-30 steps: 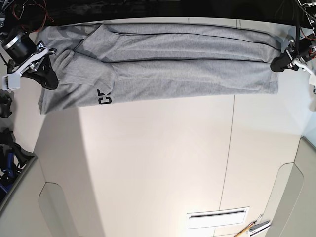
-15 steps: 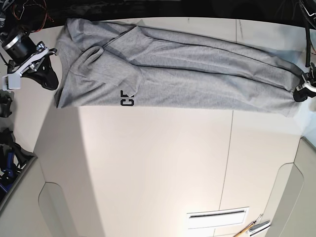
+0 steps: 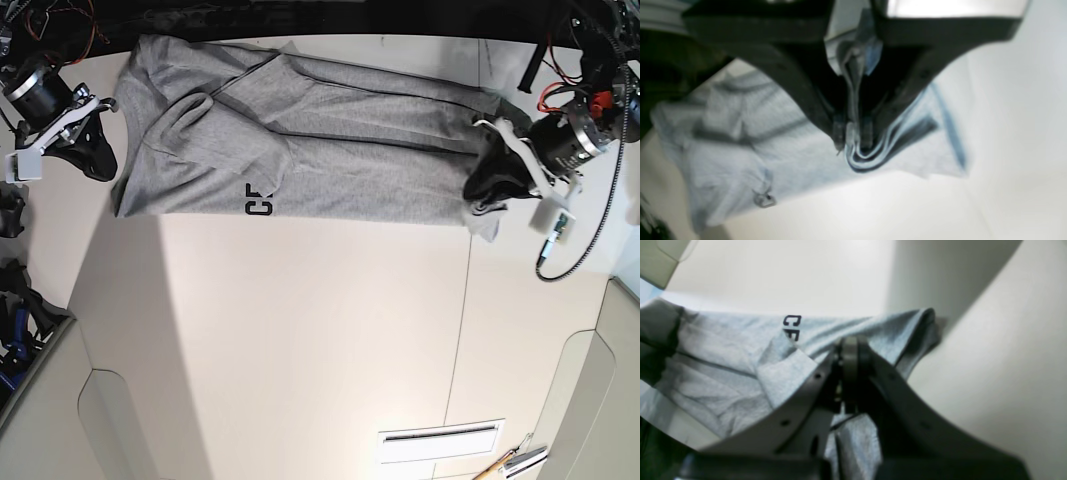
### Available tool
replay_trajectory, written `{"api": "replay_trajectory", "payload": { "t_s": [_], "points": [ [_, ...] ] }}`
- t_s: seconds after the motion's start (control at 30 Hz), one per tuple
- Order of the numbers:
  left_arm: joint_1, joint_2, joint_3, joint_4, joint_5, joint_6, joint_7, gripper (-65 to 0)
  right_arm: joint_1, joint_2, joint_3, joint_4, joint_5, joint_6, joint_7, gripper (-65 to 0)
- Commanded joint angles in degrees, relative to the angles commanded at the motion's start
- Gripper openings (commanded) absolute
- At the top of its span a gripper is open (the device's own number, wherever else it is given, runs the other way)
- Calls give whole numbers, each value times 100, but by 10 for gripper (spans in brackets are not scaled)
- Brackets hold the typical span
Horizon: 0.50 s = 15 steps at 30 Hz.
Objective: Fold the T-shirt properly
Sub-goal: 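Fold the strip's end with the left gripper toward the right gripper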
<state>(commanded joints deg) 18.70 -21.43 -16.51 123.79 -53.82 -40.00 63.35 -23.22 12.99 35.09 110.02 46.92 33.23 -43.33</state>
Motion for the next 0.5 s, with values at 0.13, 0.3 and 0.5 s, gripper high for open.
{"api": "replay_trajectory", "payload": {
  "t_s": [0.13,0.3,0.5],
  "points": [
    [2,258,994,-20,719,0,-315,-650,2,0,4,0,-17,0,2,-650],
    [2,363,1744,-330,1508,0,-870,-650,0,0,13,0,4,-4,-24,-650],
    [2,365,2365,-977,1635,0,-1910,-320,0,0,262,0,0,-90,-22,-389]
  ]
}}
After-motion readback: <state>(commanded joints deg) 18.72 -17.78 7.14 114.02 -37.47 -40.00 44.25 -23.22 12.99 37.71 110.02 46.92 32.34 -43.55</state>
